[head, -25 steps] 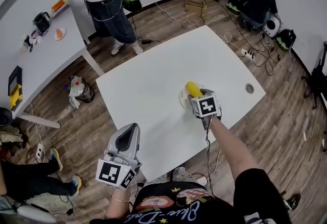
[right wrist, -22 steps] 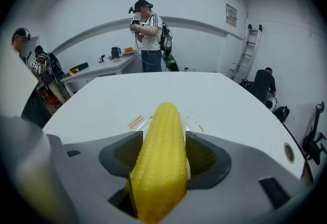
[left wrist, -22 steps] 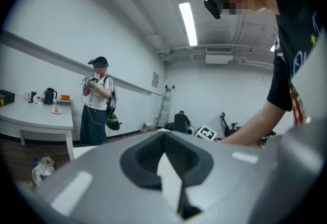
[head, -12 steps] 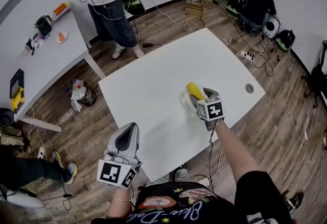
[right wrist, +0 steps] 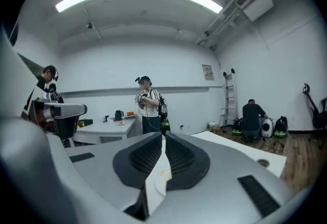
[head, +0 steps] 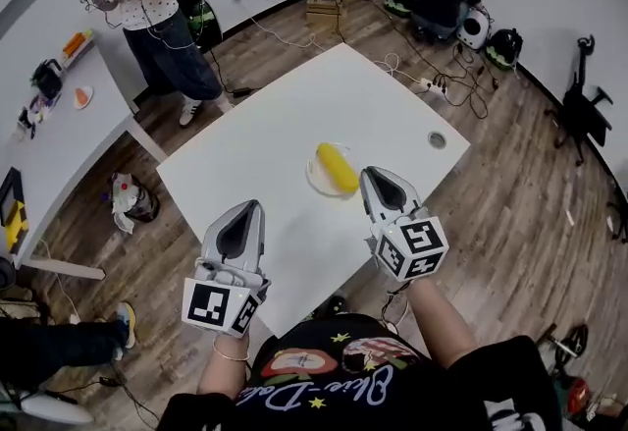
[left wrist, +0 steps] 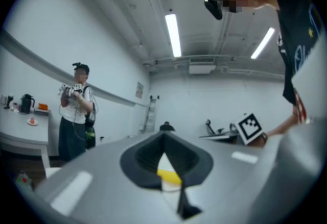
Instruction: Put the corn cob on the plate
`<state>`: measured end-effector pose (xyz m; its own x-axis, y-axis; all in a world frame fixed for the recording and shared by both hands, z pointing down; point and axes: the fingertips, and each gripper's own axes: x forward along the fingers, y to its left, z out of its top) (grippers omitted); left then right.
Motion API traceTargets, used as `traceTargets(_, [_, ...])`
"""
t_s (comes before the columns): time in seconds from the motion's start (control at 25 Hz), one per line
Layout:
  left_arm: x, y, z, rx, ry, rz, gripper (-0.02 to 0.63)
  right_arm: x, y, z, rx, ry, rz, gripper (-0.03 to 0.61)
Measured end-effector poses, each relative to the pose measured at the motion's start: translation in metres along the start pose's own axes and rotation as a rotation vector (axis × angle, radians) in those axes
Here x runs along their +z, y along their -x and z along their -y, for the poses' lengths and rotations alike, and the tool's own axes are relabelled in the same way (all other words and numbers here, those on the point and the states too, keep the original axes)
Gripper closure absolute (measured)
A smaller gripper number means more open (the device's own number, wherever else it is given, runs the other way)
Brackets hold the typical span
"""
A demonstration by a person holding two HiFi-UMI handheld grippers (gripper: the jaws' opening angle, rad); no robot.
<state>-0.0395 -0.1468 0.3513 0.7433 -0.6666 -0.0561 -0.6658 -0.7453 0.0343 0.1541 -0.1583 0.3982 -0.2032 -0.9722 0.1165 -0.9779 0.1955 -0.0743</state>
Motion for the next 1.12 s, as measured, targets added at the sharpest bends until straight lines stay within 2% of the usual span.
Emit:
traceTargets(0.08, [-0.001, -0.009, 0.011, -0.038, -0.006, -0.002, 0.625, 0.004, 0.017, -0.003, -0.010, 0.038, -0.010, 0.555])
traceTargets(0.24, [-0.002, -0.022, 0.029, -0.101, -0.016, -0.011, 0.625, 0.007, 0.037, -0.008, -0.020, 0.023, -0.008, 0.563])
traceTargets(0.4, [0.002, -0.028, 0.034, -0.126, -0.021, -0.005, 0.625, 0.014, 0.046, -0.006, -0.036, 0.018, 0.002, 0.563])
traceTargets(0.64, [0.005, -0.031, 0.041, -0.135, -0.033, -0.005, 0.625, 0.008, 0.046, 0.005, -0.047, 0.007, -0.034, 0.564])
traceTargets(1.12, [0.004, -0.023, 0.039, -0.110, -0.041, -0.014, 0.626, 0.018, 0.046, -0.004, -0.015, 0.039, -0.013, 0.564])
